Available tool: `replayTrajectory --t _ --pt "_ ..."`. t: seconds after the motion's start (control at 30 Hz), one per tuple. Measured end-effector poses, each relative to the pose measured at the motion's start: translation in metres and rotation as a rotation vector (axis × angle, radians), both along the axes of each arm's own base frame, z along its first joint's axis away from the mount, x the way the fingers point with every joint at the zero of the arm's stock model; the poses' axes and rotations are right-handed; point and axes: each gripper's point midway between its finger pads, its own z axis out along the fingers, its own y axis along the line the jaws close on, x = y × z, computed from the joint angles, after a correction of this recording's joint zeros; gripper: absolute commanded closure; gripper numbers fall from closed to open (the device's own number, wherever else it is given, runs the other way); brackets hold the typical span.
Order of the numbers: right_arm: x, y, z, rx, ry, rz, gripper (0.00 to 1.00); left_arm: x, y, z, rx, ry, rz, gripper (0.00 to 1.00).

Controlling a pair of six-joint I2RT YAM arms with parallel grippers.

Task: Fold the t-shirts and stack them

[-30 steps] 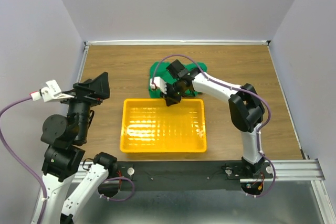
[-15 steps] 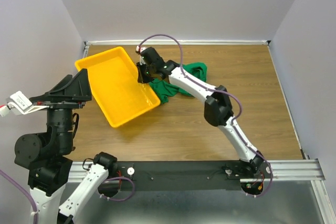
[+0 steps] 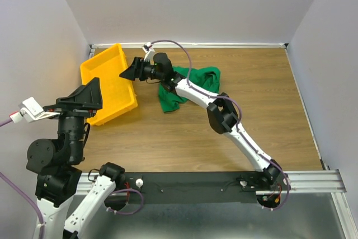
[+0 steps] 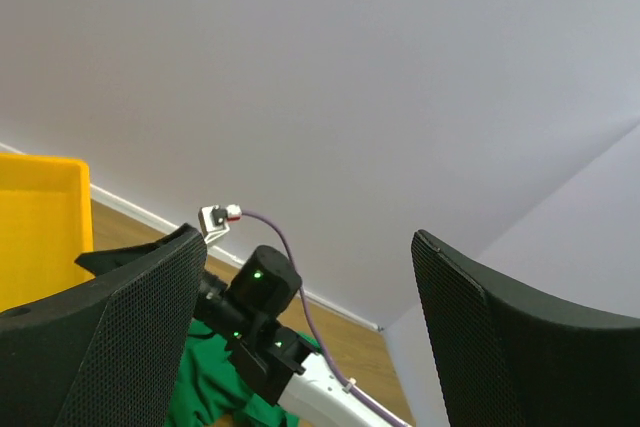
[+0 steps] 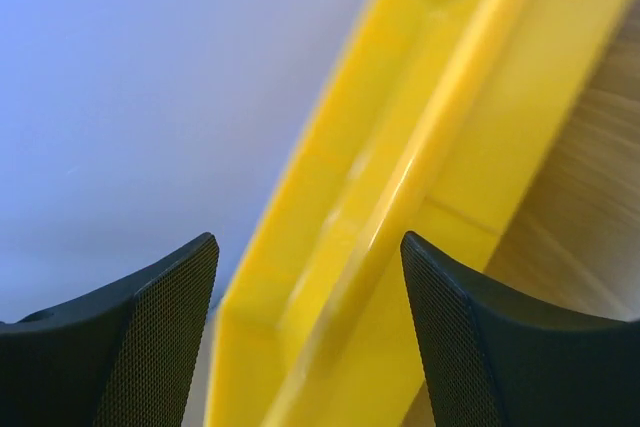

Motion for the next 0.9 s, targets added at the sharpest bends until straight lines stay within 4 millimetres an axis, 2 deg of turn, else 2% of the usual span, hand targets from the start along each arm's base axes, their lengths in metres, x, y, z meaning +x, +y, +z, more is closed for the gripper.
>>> replayTrajectory --t 0.03,0.1,0.2,0.23,0.33,0.4,0.47,0.53,0.57,0.6,0.63,0.67,0.7,0.73,0.77,0.8,0.83,0.87,0.9 --pt "-0.010 0.003 0.015 0.072 -0.034 0.093 0.19 0.002 -0.001 -0.004 0.001 0.008 -0.001 0.09" --pt "-0.024 -0.003 0.031 0.131 -0.079 0.223 0.20 0.008 -0.003 -0.012 0.005 0.028 -0.003 0.09" --pt "-0.027 -0.032 0.047 0.115 -0.125 0.312 0.19 0.023 -0.013 -0.034 0.020 0.087 -0.021 0.09" --pt "-0.024 -0.050 0.051 0.087 -0.139 0.321 0.19 0.031 -0.017 -0.043 0.028 0.113 -0.029 0.09" --pt "-0.008 -0.110 0.081 0.036 -0.205 0.293 0.19 0.058 -0.035 -0.075 0.067 0.215 -0.066 0.09" --pt "0.001 -0.155 0.103 -0.009 -0.265 0.259 0.18 0.077 -0.046 -0.102 0.099 0.299 -0.084 0.09" --pt "0.008 -0.194 0.116 -0.072 -0.328 0.221 0.16 0.096 -0.055 -0.128 0.134 0.388 -0.091 0.10" --pt "0.006 -0.229 0.128 -0.172 -0.416 0.197 0.14 0.119 -0.063 -0.154 0.186 0.488 -0.089 0.11" --pt "0.003 -0.237 0.130 -0.208 -0.448 0.191 0.14 0.135 -0.066 -0.173 0.225 0.566 -0.084 0.11" --pt "-0.007 -0.249 0.127 -0.270 -0.470 0.186 0.14 0.145 -0.069 -0.183 0.249 0.611 -0.082 0.11" --pt "-0.018 -0.259 0.127 -0.314 -0.486 0.181 0.13 0.167 -0.073 -0.203 0.293 0.696 -0.075 0.11" --pt "-0.029 -0.271 0.120 -0.367 -0.488 0.176 0.13 0.179 -0.075 -0.217 0.325 0.748 -0.071 0.12" --pt "-0.040 -0.280 0.112 -0.410 -0.492 0.180 0.13 0.209 -0.080 -0.249 0.366 0.857 -0.064 0.14" --pt "-0.047 -0.289 0.110 -0.434 -0.490 0.175 0.13 0.221 -0.080 -0.272 0.395 0.927 -0.057 0.15" --pt "-0.051 -0.298 0.105 -0.460 -0.487 0.162 0.13 0.229 -0.078 -0.293 0.419 0.988 -0.053 0.16" --pt "-0.057 -0.314 0.090 -0.507 -0.454 0.142 0.13 0.236 -0.075 -0.322 0.460 1.080 -0.046 0.16" --pt "-0.059 -0.322 0.084 -0.529 -0.436 0.129 0.13 0.240 -0.073 -0.335 0.475 1.117 -0.044 0.17" --pt "-0.059 -0.339 0.075 -0.561 -0.413 0.096 0.13 0.244 -0.068 -0.361 0.503 1.191 -0.037 0.18" --pt "-0.060 -0.354 0.064 -0.594 -0.379 0.073 0.13 0.245 -0.063 -0.375 0.525 1.244 -0.027 0.18"
